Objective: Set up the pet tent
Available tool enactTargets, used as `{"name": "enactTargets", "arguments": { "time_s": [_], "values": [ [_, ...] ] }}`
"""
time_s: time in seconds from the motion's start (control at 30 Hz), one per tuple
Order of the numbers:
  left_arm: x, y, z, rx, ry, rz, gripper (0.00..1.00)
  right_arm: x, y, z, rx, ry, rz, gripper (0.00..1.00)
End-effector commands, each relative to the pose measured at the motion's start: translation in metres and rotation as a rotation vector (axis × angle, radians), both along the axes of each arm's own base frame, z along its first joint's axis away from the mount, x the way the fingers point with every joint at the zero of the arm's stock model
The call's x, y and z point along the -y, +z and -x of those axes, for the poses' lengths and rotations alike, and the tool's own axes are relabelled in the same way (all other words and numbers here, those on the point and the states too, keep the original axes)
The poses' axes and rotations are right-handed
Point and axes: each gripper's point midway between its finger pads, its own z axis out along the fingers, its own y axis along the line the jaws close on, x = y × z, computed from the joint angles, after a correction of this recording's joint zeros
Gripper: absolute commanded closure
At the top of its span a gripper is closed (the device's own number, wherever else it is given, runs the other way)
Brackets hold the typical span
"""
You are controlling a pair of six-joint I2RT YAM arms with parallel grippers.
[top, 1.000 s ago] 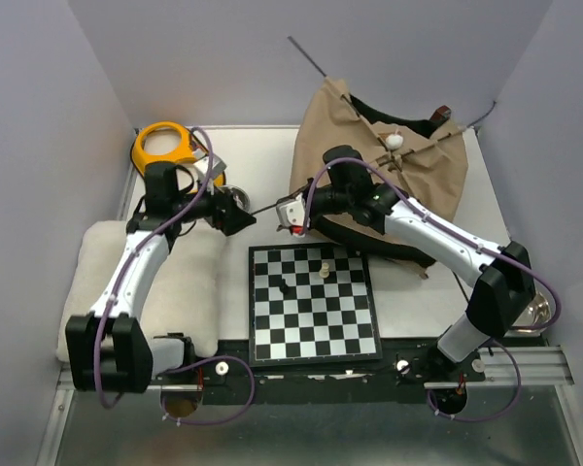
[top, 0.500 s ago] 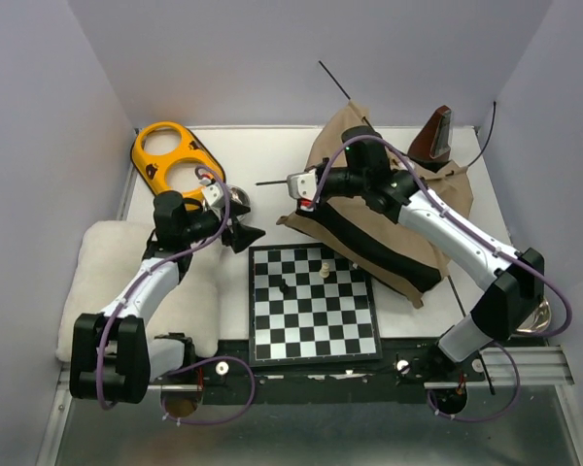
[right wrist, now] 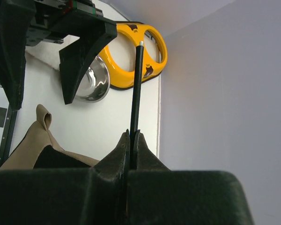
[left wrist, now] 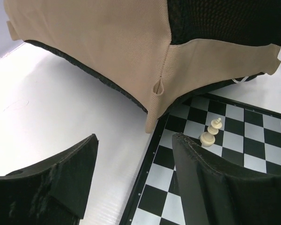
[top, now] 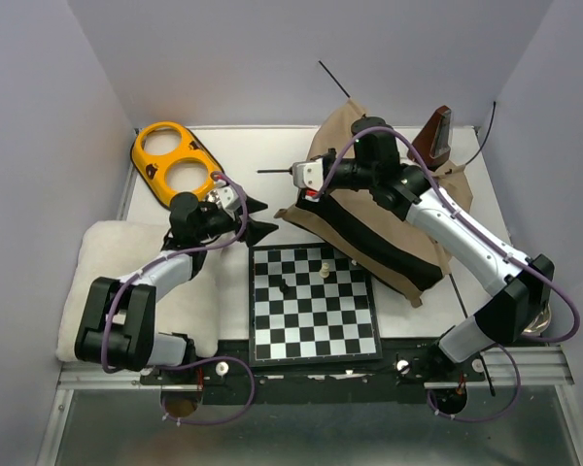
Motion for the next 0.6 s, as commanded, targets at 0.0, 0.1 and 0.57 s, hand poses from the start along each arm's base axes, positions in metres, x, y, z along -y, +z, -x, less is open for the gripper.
{"name": "enactTargets", "arguments": {
  "time_s": [0.0, 0.1, 0.57],
  "values": [
    [0.009, 0.021, -0.006, 0.103, -0.034, 0.033, 0.25, 0.016, 0.025, -0.007, 0.054, -0.061, -0.019, 0.99],
    [0.014, 0.023, -0.006, 0.097, -0.041, 0.055, 0.3, 0.016, 0.027, -0.008, 0.055, -0.065, -0.022, 0.99],
    [0.027, 0.024, -0.002, 0.062, -0.082, 0.079, 0.74, 0.027, 0.01, -0.01, 0.059, -0.086, 0.027, 0.99]
  ]
}}
